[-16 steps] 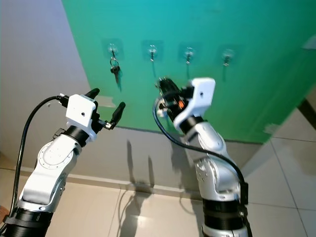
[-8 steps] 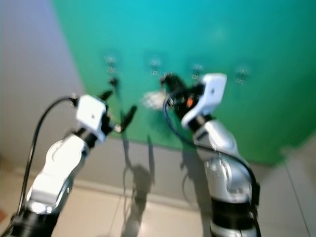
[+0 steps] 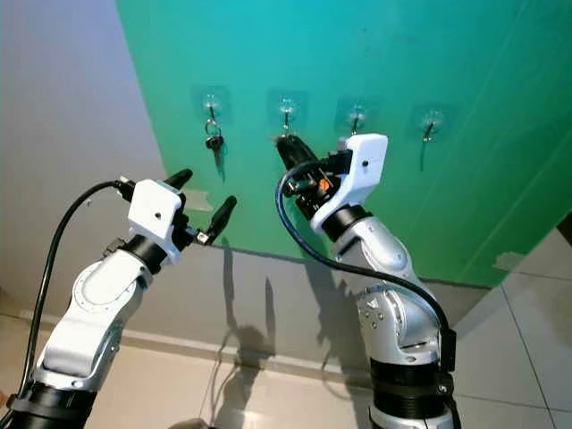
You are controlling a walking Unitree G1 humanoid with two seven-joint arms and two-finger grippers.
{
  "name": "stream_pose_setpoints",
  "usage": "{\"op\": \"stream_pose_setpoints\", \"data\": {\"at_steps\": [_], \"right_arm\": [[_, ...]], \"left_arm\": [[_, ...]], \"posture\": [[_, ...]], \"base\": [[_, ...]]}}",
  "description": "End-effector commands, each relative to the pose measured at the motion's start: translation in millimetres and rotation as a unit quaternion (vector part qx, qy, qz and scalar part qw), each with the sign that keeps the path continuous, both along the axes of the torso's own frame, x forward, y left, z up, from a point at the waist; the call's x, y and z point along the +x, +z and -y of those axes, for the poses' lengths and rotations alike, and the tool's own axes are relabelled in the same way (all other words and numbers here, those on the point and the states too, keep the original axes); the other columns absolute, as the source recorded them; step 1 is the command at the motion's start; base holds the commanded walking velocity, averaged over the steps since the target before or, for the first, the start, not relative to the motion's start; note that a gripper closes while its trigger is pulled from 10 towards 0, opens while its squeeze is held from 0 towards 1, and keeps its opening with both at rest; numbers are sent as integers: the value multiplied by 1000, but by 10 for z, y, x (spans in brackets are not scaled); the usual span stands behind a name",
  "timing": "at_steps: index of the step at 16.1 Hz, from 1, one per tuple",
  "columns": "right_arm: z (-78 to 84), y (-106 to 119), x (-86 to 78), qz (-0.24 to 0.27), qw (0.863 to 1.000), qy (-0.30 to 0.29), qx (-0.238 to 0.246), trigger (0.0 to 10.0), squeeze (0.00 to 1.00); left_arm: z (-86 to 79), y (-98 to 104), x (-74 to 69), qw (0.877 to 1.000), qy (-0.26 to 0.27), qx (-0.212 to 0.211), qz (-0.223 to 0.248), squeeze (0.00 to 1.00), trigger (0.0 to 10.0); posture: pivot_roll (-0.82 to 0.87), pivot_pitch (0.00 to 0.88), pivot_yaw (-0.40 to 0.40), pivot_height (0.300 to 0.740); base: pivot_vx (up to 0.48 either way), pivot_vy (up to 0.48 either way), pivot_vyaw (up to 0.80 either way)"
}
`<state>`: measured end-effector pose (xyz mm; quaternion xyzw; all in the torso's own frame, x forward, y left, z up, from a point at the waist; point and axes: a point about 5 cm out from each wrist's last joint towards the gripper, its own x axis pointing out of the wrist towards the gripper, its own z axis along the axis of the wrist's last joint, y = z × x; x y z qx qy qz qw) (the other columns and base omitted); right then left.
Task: Hang keys on a hook
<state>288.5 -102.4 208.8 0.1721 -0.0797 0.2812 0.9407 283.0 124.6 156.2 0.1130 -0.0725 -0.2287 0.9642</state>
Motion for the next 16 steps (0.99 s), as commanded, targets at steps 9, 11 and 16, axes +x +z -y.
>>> {"op": "stream_pose_setpoints", "data": {"at_steps": [9,11,16], "right_arm": [[-51,163,78,28,999,30,12,10000,0],[-51,215,164,39,999,27,17,10000,0],[-11,265,268,54,998,11,22,10000,0]], "left_arm": [[27,55,-6,1000,-14,8,17,0,10000],[43,54,-10,1000,-21,10,19,0,10000],[39,58,-6,999,-24,12,22,0,10000]], "posture": [[-34,0,-6,740],[-32,0,-7,740],[-30,0,-6,740]], "base": [[0,0,0],[0,0,0],[0,0,0]]}}
